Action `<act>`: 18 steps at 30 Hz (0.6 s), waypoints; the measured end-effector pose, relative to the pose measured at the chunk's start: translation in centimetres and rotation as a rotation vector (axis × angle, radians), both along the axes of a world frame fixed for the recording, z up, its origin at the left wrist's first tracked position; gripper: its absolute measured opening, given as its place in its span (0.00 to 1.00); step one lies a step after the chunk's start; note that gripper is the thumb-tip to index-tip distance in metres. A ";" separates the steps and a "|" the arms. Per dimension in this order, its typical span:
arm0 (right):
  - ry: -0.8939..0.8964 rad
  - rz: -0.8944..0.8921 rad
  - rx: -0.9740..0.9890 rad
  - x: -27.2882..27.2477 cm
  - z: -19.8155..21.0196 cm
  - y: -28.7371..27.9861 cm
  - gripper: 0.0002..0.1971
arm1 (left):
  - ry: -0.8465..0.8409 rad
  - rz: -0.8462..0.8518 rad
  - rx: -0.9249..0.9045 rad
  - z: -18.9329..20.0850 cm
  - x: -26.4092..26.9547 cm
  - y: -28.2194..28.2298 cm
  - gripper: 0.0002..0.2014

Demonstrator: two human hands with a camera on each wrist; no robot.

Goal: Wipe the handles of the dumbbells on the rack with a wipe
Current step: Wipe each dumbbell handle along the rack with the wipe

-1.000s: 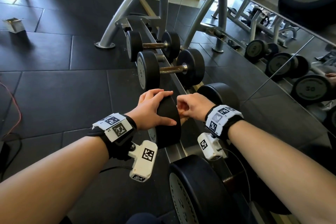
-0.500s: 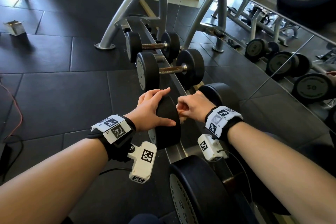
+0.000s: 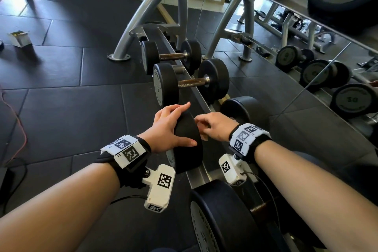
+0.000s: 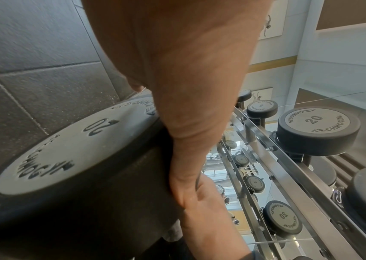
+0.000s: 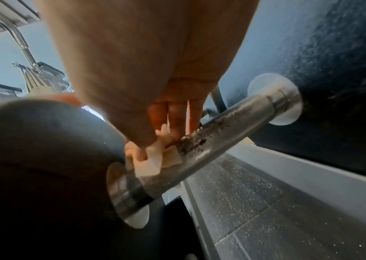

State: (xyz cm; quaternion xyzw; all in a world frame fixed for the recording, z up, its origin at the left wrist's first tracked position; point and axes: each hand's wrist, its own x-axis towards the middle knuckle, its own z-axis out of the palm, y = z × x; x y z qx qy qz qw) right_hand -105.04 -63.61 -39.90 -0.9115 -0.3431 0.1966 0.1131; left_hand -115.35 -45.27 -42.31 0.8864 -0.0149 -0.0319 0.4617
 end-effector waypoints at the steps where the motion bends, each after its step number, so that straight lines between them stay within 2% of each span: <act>1: 0.010 0.003 -0.013 0.0 0.0 -0.2 0.14 | -0.001 -0.001 0.000 0.0 0.0 0.0 0.53; 5: -0.060 0.054 -0.061 0.4 0.8 -1.0 0.17 | 0.007 -0.004 0.008 0.1 0.1 0.1 0.53; 10: -0.164 0.033 -0.203 1.7 1.8 -1.8 0.15 | 0.010 -0.007 0.014 0.2 0.1 0.1 0.53; 15: -0.011 0.044 -0.059 0.8 -0.2 0.3 0.13 | 0.003 -0.005 0.022 0.0 0.2 0.1 0.53; 18: -0.101 0.061 -0.128 1.5 -0.9 -0.7 0.14 | 0.014 -0.014 0.029 0.0 0.2 0.2 0.53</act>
